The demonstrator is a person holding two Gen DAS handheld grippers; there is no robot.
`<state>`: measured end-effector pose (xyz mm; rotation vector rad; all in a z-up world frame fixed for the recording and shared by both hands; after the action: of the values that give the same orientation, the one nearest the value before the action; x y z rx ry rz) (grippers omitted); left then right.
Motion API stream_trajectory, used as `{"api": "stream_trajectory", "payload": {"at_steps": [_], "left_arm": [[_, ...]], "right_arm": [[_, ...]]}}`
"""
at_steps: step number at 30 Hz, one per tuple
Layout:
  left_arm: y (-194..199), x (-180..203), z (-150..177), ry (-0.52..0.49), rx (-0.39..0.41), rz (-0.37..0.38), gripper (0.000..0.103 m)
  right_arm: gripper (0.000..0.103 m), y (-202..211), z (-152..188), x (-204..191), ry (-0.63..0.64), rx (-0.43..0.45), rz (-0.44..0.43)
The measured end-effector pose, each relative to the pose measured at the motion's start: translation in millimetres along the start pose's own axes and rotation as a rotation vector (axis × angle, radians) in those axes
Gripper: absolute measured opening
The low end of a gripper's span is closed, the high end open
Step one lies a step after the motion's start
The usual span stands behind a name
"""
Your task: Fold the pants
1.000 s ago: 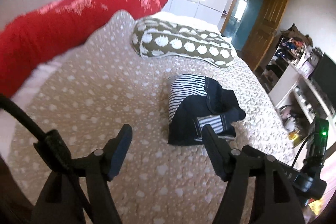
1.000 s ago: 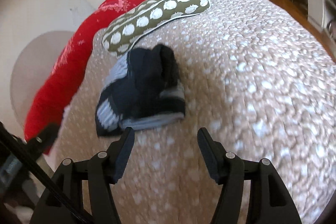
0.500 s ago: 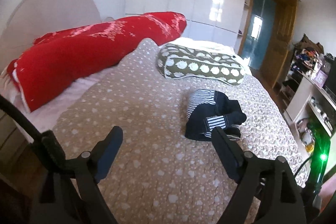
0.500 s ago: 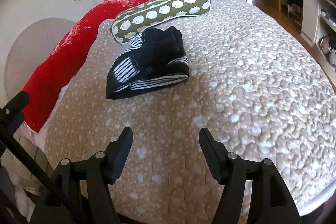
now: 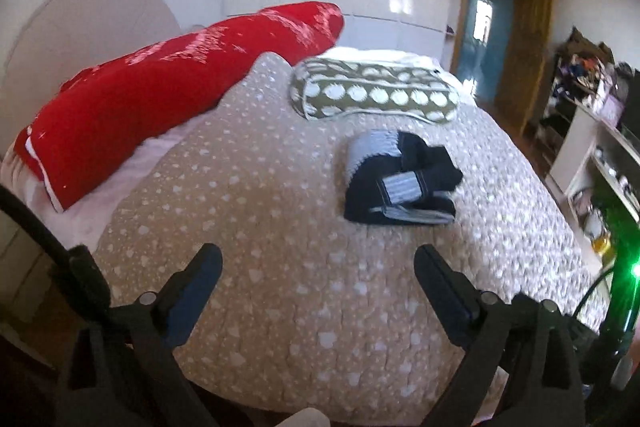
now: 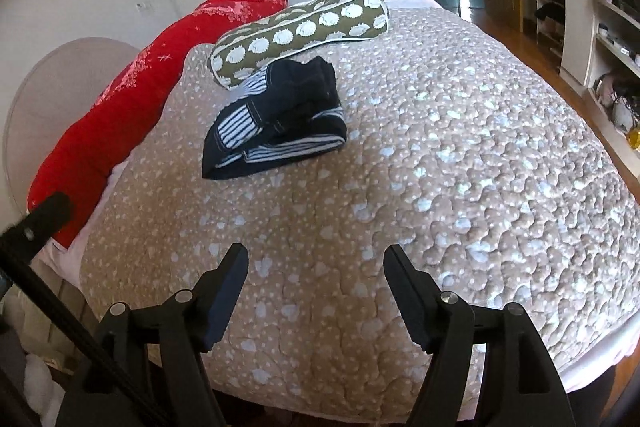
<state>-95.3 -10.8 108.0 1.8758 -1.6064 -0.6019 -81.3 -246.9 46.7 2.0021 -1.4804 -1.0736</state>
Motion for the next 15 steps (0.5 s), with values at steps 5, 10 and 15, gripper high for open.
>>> {"api": "stream_trajectory", "payload": {"at_steps": [5, 10, 15], "left_arm": [[-2, 5, 5, 0.011, -0.019, 0.03, 0.096], [-7, 6, 8, 0.005, -0.038, 0.044, 0.096], [-12, 7, 12, 0.01, -0.056, 0.07, 0.096]], "right_arm": [[0.074, -2, 2, -6, 0.031, 0.003, 0.013], [0.074, -4, 3, -3, 0.027, 0.002, 0.028], [0.074, -7, 5, 0, 0.027, -0.007, 0.038]]}}
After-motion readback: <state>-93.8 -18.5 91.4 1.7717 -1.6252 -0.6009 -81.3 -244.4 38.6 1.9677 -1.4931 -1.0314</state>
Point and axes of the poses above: each gripper's, at about its wrist camera, not at the fingertips, and y roughly against the way its jaws point, x to its right, z to its underside, the point moved 4 cm from there along -y, roughly the way its jaws point, and after that the axes turned 4 degrees about -x, right-handed, at the moved point
